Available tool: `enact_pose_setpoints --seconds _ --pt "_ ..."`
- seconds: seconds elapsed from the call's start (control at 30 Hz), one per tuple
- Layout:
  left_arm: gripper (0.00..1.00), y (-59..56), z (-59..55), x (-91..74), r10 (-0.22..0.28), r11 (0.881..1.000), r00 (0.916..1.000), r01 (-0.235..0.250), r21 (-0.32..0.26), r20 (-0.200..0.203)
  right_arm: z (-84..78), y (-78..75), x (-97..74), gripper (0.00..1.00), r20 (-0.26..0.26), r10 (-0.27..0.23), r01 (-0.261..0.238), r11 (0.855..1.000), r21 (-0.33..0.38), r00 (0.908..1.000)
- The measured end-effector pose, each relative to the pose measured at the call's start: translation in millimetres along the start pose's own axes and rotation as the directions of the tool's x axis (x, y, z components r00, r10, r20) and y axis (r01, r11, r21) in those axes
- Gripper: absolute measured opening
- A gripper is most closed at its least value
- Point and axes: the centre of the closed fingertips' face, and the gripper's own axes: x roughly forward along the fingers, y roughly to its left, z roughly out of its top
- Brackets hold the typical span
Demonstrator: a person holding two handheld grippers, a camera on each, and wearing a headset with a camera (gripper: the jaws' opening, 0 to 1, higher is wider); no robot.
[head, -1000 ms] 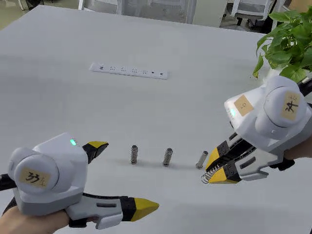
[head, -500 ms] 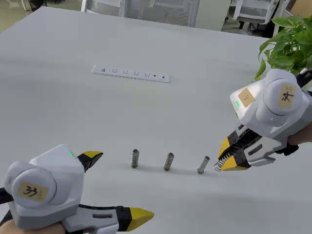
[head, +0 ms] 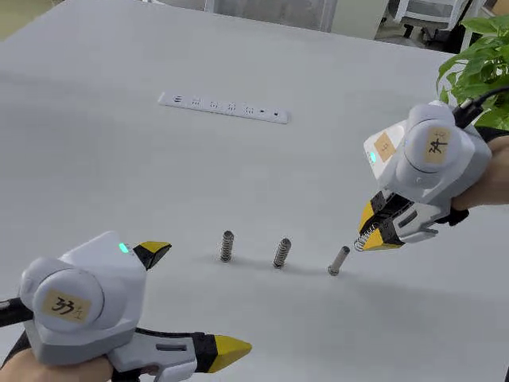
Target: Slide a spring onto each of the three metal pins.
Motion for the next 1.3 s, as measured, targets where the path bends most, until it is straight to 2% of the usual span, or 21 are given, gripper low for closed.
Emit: enact_pose_setpoints --seconds 0.2,0.43,0.6,1.13,1.3 --pt "0.96 1.8 0.3 -2.8 0.018 1.000 0.9997 -0.018 -0.006 0.018 0.3 -2.6 6.8 0.07 -0.016 0.021 -0.021 1.000 -0.010 0.9997" --pt "0.99 -0.7 -4.5 -4.4 0.016 1.000 0.9997 -0.015 -0.026 0.020 -2.5 -2.8 14.0 0.07 -0.052 0.023 -0.025 0.999 -0.034 0.9984" --pt "0.99 -0.7 -4.6 -6.5 0.018 0.999 0.9995 -0.017 -0.042 0.028 -3.7 -6.9 17.4 0.07 -0.050 0.030 -0.032 0.999 -0.032 0.9983" --pt "0.98 -1.2 -5.9 -7.9 0.023 0.999 0.9995 -0.021 -0.048 0.024 -3.5 -1.1 22.4 0.07 -0.067 0.052 -0.054 0.998 -0.029 0.9964" --pt "0.97 -1.6 -6.7 -7.7 0.021 0.999 0.9996 -0.020 -0.048 0.020 -4.5 -3.4 26.4 0.07 -0.065 0.059 -0.060 0.998 -0.022 0.9962"
